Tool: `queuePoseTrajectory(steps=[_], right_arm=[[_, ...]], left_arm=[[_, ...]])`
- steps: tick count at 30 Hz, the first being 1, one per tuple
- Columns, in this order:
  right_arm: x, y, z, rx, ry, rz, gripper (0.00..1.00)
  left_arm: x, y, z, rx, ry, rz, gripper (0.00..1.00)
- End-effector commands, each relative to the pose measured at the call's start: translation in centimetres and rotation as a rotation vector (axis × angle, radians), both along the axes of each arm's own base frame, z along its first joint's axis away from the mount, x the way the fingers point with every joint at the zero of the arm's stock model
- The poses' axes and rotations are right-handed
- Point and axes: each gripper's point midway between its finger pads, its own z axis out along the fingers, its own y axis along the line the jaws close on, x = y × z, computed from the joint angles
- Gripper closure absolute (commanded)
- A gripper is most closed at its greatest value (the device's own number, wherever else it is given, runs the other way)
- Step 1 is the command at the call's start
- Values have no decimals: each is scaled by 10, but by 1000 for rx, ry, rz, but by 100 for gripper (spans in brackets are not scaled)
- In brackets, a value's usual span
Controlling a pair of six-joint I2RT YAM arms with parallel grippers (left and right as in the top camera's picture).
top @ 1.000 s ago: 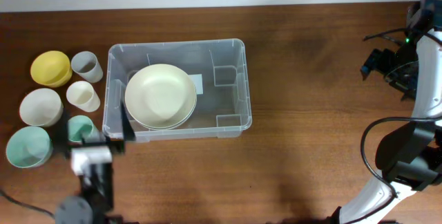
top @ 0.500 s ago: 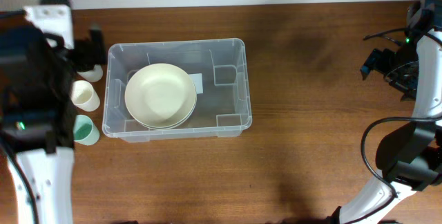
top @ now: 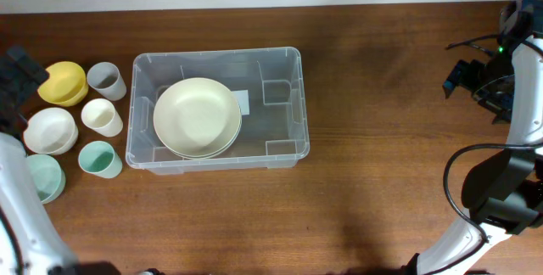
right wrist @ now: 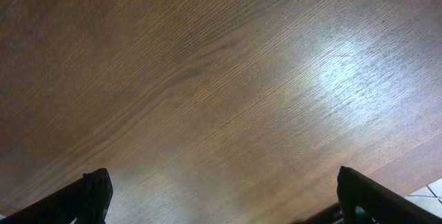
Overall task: Pack container
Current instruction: 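Move the left gripper down to the mint-green bowl at front left, then grasp the mint-green bowl rim with the left gripper and lift it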
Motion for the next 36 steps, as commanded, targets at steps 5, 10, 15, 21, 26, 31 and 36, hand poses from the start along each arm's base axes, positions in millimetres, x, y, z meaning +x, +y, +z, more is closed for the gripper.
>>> queuePoseTrajectory(steps=[5,10,15,21,26,31,36], right_arm=[[-1,-2,4,-8,-8,-1,1],[-1,-2,4,-8,-8,-1,1],[-1,-2,4,-8,-8,-1,1],[-1,-2,4,-9,-9,-1,1],[-1,-2,4,-8,-8,-1,1],[-1,-2,4,-9,-9,-1,1],[-1,-2,4,-8,-8,-1,1]], left_arm=[[-25,45,-103,-333,147,332,0],[-59,63,-150,-475,246,513,0],[-95,86,-165,-508,291,620,0],[-119,88,-188,-527,362,675,0],[-132,77,-212,-554,428,690,0],[-137,71,-225,-568,450,692,0],[-147,60,-243,-589,487,694,0]])
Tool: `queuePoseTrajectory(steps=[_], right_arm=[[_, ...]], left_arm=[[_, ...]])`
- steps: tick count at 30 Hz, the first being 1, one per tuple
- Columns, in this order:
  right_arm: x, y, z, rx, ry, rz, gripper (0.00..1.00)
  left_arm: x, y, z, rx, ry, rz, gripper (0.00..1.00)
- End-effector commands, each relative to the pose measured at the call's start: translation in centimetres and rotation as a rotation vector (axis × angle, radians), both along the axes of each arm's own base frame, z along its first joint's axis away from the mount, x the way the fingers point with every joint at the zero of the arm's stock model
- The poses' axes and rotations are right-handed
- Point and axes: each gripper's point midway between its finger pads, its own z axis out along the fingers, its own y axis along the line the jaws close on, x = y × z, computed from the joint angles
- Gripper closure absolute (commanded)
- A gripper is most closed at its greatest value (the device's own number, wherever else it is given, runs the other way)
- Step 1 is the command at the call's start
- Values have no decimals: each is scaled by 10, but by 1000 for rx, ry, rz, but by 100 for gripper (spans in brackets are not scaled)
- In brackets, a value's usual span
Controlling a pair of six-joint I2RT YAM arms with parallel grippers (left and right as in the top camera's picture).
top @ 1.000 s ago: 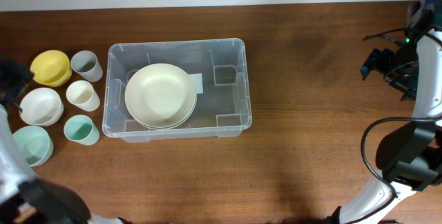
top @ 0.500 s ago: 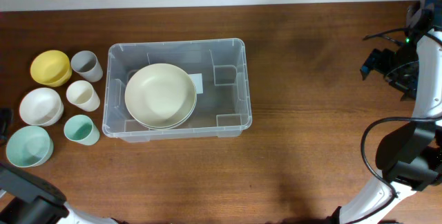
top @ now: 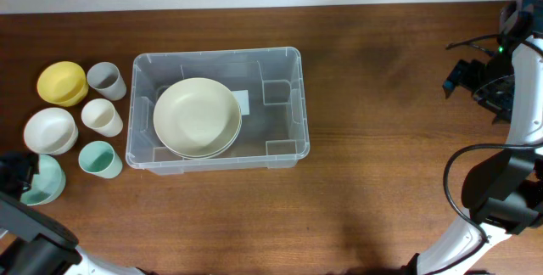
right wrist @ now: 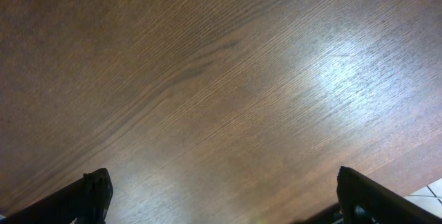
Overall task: Pack container
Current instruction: 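Grasp the mint-green bowl rim with the left gripper and lift it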
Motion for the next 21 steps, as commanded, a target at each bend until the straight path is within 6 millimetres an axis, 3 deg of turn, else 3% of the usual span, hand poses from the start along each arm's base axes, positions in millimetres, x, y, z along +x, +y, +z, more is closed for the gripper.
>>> queuePoseTrajectory(steps=[1,6,12,17,21], right_arm=[[-1,-2,4,-8,-8,-1,1],[-1,-2,4,-9,-9,-1,1],[-1,-2,4,-8,-8,-1,1],[-1,-2,4,-8,-8,-1,1],[-1,-2,4,-9,-9,-1,1]], left_arm=[[-14,-10,-24,-32,44,25,0],[-17,-16,-41,-40,40,42,0],[-17,-15,-42,-34,35,41,1],[-16,-14,-42,-29,31,41,28],[-16,-14,-42,-28,31,41,33]])
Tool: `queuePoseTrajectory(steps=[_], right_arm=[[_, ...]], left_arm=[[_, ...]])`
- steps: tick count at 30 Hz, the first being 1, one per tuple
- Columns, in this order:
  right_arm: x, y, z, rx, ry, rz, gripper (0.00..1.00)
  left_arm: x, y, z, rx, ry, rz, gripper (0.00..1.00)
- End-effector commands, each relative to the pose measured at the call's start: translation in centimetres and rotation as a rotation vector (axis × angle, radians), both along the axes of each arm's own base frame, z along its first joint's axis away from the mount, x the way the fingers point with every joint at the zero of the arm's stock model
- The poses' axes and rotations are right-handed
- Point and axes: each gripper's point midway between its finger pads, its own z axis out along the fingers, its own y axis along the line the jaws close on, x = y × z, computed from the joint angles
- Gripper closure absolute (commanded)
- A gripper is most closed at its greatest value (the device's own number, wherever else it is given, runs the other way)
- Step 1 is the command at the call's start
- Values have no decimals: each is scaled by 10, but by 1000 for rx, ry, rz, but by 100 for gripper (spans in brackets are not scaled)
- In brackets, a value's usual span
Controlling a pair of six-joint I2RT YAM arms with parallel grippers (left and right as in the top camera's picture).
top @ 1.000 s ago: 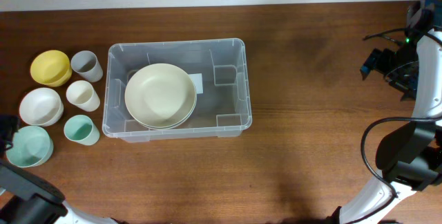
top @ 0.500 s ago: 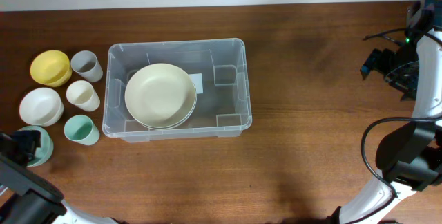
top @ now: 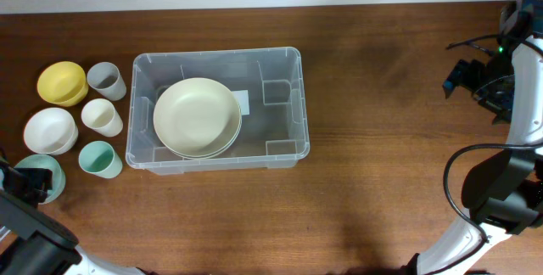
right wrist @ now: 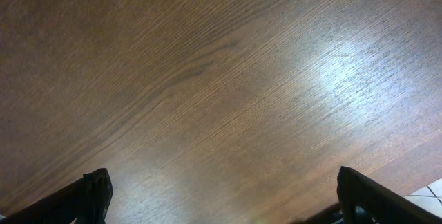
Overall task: Pack container
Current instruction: 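Grasp the mint-green bowl rim with the left gripper and lift it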
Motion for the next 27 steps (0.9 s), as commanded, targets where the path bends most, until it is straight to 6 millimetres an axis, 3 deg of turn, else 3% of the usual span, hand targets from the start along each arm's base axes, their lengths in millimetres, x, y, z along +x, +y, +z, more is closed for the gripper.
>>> queuePoseTrajectory(steps=[1,19,27], right_arm=[[-1,-2,4,-8,-8,-1,1],[-1,-2,4,-8,-8,-1,1],[-1,-2,4,-8,-8,-1,1]], left_arm=[[-4,1,-4,0,15,12,33],[-2,12,-4,50,17,15,36],[-5,8,-23,9,50,14,35]])
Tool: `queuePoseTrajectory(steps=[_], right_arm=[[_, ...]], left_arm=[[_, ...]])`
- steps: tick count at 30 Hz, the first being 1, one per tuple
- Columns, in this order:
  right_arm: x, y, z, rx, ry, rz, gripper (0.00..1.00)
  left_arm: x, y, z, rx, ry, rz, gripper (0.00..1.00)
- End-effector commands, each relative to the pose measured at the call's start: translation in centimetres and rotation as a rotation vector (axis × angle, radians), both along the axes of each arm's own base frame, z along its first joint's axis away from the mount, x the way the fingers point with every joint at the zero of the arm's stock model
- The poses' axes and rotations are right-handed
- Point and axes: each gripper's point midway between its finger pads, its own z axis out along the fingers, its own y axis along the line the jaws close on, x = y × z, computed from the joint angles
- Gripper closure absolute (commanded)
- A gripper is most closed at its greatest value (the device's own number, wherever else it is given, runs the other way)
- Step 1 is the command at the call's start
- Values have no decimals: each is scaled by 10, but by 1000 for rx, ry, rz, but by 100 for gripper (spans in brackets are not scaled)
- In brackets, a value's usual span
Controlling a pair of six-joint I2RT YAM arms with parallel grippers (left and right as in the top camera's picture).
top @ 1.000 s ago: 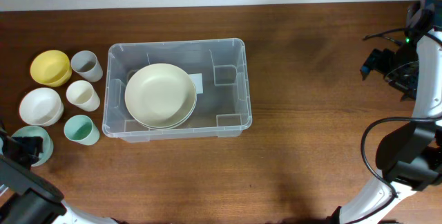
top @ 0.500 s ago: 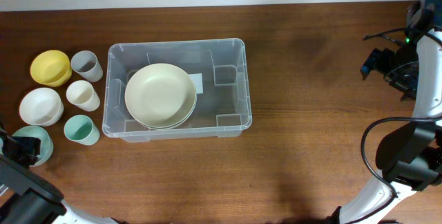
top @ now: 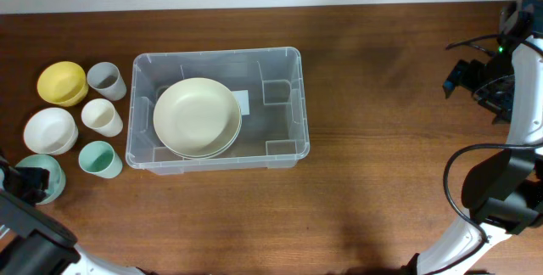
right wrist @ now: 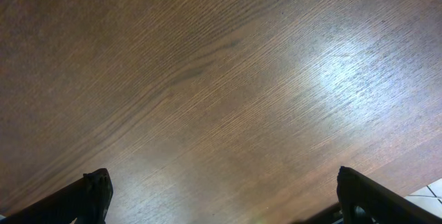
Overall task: Pack container
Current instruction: 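Grasp the mint-green bowl rim with the left gripper and lift it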
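Note:
A clear plastic container (top: pixel 302 97) stands left of the table's middle, with a stack of cream plates (top: pixel 197 115) inside. A teal bowl (top: pixel 42 175) sits at the table's left front. My left gripper (top: pixel 20 185) is at that bowl's left rim; the overhead view does not show how its jaws stand. My right gripper (top: pixel 465 73) hangs at the far right over bare wood. In the right wrist view the right gripper (right wrist: pixel 221 182) is open, with nothing between its fingers (right wrist: pixel 93 189).
Left of the container stand a yellow bowl (top: pixel 61 82), a grey cup (top: pixel 105 79), a cream cup (top: pixel 101 116), a white bowl (top: pixel 50 130) and a teal cup (top: pixel 98 158). The container has small moulded pockets (top: pixel 276 91) on its right side.
My left gripper stays at the teal bowl's left rim, hardly shifted. The bowl sits where it was. The right arm has not moved.
My left gripper was first at the far left, beside the yellow bowl. Then it was down at the left of the teal bowl, then at that bowl's rim, where it remains. The right gripper stayed open over bare wood throughout.

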Motion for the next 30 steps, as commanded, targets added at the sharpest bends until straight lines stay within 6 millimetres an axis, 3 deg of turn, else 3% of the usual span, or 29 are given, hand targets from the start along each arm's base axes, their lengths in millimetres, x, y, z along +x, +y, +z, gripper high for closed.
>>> queuePoseTrajectory(steps=[1,10,11,14,19,25,30], right_arm=[[-1,-2,4,-8,-8,-1,1],[-1,-2,4,-8,-8,-1,1],[-1,-2,4,-9,-9,-1,1],[-1,-2,4,-8,-8,-1,1],[-1,-2,4,-9,-9,-1,1],[-1,-2,4,-8,-8,-1,1],[-1,-2,4,-8,-8,-1,1]], left_arm=[[-8,-2,-19,-31,47,12,35],[-5,4,-20,-13,34,15,49],[-6,5,-20,-12,32,19,53],[-10,10,-19,-9,29,37,78],[-26,18,-19,-16,29,88,97],[-34,28,-16,-54,-43,133,99],[-2,44,14,-80,-245,65,99]])
